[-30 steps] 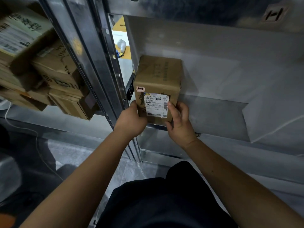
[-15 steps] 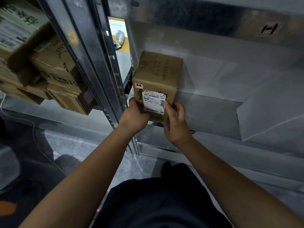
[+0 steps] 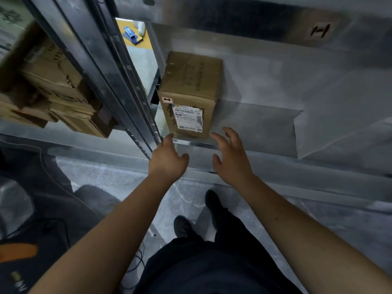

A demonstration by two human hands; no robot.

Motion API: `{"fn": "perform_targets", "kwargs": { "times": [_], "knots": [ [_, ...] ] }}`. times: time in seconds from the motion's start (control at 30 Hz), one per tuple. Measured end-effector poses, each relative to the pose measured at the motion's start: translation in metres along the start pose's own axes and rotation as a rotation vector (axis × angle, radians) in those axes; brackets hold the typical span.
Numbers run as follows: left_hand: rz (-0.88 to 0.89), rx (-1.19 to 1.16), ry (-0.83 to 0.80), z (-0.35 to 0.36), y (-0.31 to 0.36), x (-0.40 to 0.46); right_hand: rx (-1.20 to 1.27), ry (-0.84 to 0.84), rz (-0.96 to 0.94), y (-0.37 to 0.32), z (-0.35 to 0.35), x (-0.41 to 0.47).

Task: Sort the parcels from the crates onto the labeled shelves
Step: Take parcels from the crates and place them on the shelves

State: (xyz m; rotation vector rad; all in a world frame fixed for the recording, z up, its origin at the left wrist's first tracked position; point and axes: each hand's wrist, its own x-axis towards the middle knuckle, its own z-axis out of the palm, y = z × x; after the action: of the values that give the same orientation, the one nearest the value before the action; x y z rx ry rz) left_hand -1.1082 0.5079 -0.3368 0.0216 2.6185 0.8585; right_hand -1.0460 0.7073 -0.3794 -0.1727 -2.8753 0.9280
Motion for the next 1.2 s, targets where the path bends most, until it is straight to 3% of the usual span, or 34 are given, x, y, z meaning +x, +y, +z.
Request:
{"fn": "perform_targets", "kwargs": {
  "times": [0.23,0.47,0.87,1.2],
  "knots": [
    [0.241,0.275,-0.026,0.036,0.034,-0.024,0.018,0.036,0.181,0.015,-0.035,-0.031],
    [0.532,0.374,-0.023,0.097,0.128,-0.065,0.037,0.06,0.31,0.074,-0.116,-0.096],
    [0.952,0.314,-0.279,0.301,0.341,-0.228,-0.055,0.265,0.647,0.248,-0.328,-0.323],
    [1.338,0.369,-0.497,0.441,0.519,-0.376,-0.182,0.421,0.988,0.331,-0.482,-0.524]
  ]
}}
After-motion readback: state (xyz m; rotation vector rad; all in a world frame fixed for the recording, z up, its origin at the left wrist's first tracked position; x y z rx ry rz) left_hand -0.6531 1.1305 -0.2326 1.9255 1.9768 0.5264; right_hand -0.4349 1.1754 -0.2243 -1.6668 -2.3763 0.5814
